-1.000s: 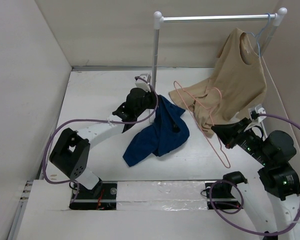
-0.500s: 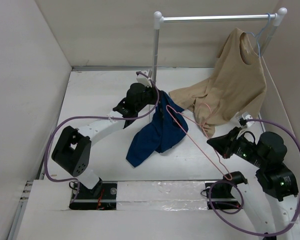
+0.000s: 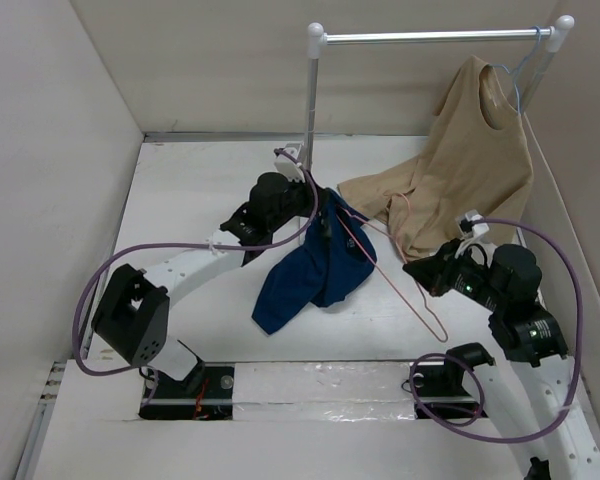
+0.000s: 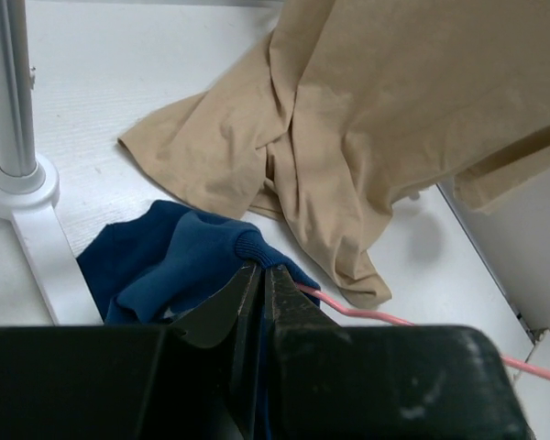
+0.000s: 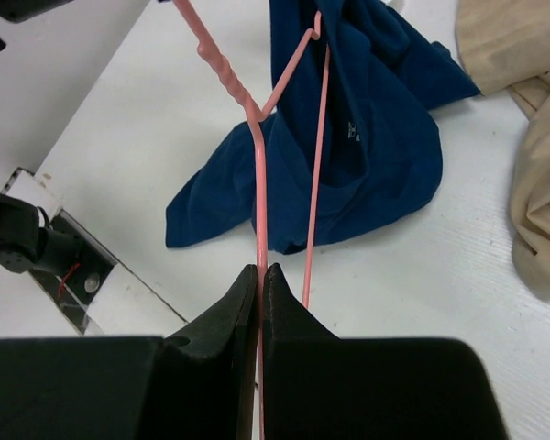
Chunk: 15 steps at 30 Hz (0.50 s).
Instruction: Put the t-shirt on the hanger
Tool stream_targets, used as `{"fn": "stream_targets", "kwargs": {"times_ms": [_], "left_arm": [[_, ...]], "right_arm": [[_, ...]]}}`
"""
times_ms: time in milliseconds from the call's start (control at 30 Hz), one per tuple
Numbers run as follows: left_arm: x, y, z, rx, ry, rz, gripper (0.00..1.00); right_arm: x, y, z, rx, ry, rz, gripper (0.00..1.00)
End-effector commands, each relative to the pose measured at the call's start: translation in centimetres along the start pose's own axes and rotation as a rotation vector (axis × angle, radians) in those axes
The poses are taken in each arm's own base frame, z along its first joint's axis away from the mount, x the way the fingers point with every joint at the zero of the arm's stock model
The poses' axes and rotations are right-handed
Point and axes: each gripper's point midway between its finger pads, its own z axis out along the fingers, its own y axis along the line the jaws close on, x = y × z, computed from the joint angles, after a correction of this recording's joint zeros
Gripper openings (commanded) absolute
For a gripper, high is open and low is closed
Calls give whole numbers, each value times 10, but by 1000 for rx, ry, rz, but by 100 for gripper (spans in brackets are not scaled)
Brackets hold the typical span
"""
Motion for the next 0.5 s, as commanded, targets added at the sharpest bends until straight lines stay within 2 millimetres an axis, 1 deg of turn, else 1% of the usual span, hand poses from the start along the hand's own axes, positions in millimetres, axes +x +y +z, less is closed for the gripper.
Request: {"fn": "stream_targets", "kwargs": {"times_ms": [0,33,67,100,133,167,200,233,267,300,333,367,400,433,467], "left_arm": [[-17,-26,-15,99,-44,4,0],[-18,-28,-17,110,-47,4,0],[-15,-34,-18,125,-40,6,0],[-12,-44,-20,143,-34,15,0],[-16,-53,-23,159,-41,24,0],[-13,-58,-25,161,-26,31,0],[-11,-69,-27,162,-33,50,0],[-16,-77,-33,171,-52,59,0],[-16,-84,-36,180,-56,66,0],[-18,-89,-39,189,-64,69,0],[-24,-99,-45,213,-75,68,0],[-26,-101,-47,216,-77,68,0],[-27,-107,-51,226,-80,67,0],[-32,-114,-59,241,-94,65,0],[-35,-114,-62,237,-101,60,0]], "right_arm": [[-32,11,14,-83,-123,-29,0],[-31,11,19,-96,-118,-23,0],[-28,10,24,-99,-107,-11,0],[-30,8,30,-100,-112,-7,0],[-35,1,33,-62,-135,-3,0],[-35,4,37,-73,-137,-6,0],[-40,4,44,-79,-155,-3,0],[-40,4,49,-81,-152,1,0],[-37,12,56,-112,-135,-2,0],[-41,17,62,-129,-134,-10,0],[-38,13,75,-105,-109,0,0],[-39,16,80,-99,-113,-4,0],[-41,30,84,-124,-122,-21,0],[-46,23,89,-62,-152,-21,0],[-50,25,91,-45,-172,-27,0]]}}
